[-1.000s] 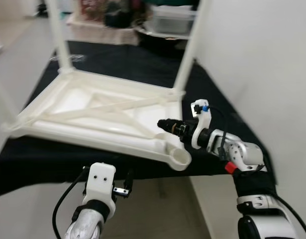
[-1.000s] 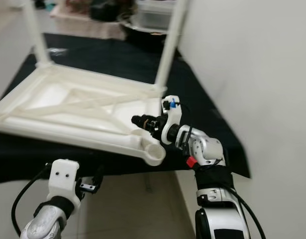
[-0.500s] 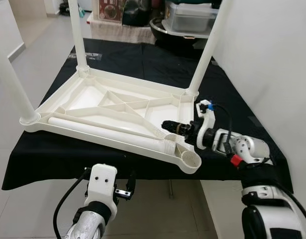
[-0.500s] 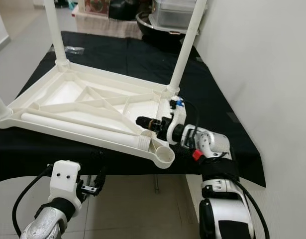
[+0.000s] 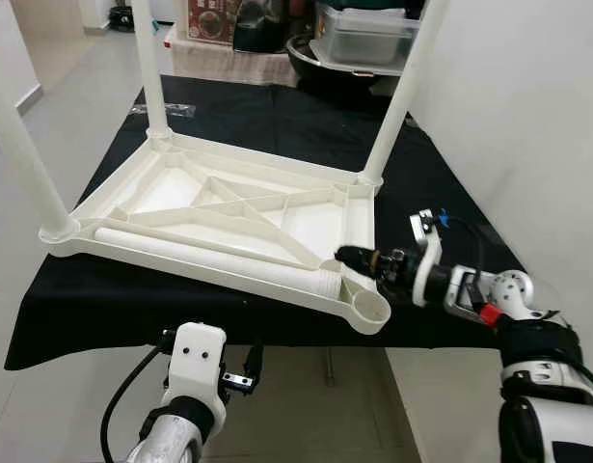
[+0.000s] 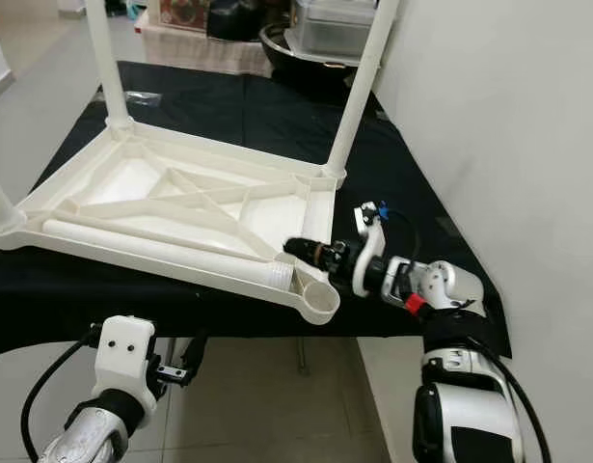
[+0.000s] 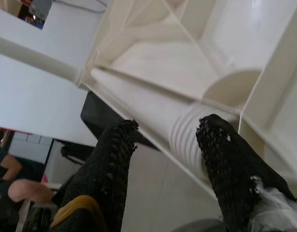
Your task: Building children table
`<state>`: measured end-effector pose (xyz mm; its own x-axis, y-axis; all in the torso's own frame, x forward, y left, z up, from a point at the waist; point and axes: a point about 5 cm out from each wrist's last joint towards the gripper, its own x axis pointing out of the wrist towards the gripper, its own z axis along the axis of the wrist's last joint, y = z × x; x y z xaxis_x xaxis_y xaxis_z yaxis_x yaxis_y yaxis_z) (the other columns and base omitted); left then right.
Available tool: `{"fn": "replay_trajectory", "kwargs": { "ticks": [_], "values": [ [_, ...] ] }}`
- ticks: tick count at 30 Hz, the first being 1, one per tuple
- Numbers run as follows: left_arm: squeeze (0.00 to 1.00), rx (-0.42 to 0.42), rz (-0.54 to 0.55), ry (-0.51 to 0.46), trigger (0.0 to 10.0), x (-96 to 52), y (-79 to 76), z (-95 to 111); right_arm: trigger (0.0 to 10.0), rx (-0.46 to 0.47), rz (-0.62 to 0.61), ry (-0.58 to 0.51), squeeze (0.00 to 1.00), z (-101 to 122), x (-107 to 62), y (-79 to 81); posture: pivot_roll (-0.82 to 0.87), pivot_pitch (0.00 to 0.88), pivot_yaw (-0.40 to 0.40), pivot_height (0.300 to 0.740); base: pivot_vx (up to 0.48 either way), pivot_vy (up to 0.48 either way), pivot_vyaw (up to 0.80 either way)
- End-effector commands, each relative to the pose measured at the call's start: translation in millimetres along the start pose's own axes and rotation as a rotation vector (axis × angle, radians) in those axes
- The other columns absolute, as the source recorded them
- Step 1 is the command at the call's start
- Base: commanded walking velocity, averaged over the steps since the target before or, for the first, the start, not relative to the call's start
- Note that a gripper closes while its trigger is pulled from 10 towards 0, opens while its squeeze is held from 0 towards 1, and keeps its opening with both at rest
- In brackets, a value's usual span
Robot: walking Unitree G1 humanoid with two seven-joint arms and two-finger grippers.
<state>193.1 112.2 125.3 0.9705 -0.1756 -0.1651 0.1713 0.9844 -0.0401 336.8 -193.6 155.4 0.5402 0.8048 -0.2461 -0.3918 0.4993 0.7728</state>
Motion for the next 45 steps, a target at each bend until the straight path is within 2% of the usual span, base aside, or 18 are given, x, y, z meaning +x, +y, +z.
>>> {"fn": "replay_trajectory", "kwargs": {
  "ticks": [1,7,13,27,29,34,40,45],
  "values": [
    [0.0,-0.02,-0.011,0.018,10.0,-0.7,-1.5,-2.2,10.0,0.023,-0.015,0.034,0.0,-7.5,1.2,-4.1,0.09,0.101,-0.167,0.74,0.0,0.0,0.0],
    [0.0,-0.022,-0.007,0.018,10.0,-1.2,-1.2,-1.8,10.0,0.037,-0.075,-0.009,0.0,0.5,3.1,-8.3,0.09,0.105,-0.17,0.74,0.0,0.0,0.0],
    [0.0,-0.022,-0.005,0.02,10.0,-1.7,-0.4,-2.2,10.0,0.007,-0.092,0.024,0.0,-3.7,8.0,-9.7,0.09,0.11,-0.172,0.74,0.0,0.0,0.0],
    [0.0,-0.026,-0.004,0.023,10.0,-1.0,-1.5,-1.9,10.0,0.04,-0.021,0.065,0.0,-6.0,18.5,0.7,0.08,0.113,-0.177,0.74,0.0,0.0,0.0],
    [0.0,-0.028,-0.002,0.024,10.0,-0.8,-1.9,-1.9,10.0,0.054,0.04,0.066,0.0,-7.3,22.3,6.5,0.08,0.113,-0.178,0.74,0.0,0.0,0.0],
    [0.0,-0.028,0.0,0.023,10.0,-0.9,-1.9,-1.6,10.0,0.059,0.059,0.08,0.0,-10.4,27.3,8.8,0.09,0.115,-0.18,0.74,0.0,0.0,0.0],
    [0.0,-0.027,0.001,0.019,10.0,-0.4,-2.5,-0.8,10.0,0.061,0.081,0.093,0.0,-16.8,40.4,13.3,0.08,0.115,-0.183,0.74,0.0,0.0,0.0],
    [0.0,-0.025,0.0,0.017,10.0,-0.1,-3.0,0.0,10.0,0.065,0.102,0.055,0.0,-14.6,53.1,19.4,0.09,0.117,-0.184,0.74,0.0,0.0,0.0]
  ]
}}
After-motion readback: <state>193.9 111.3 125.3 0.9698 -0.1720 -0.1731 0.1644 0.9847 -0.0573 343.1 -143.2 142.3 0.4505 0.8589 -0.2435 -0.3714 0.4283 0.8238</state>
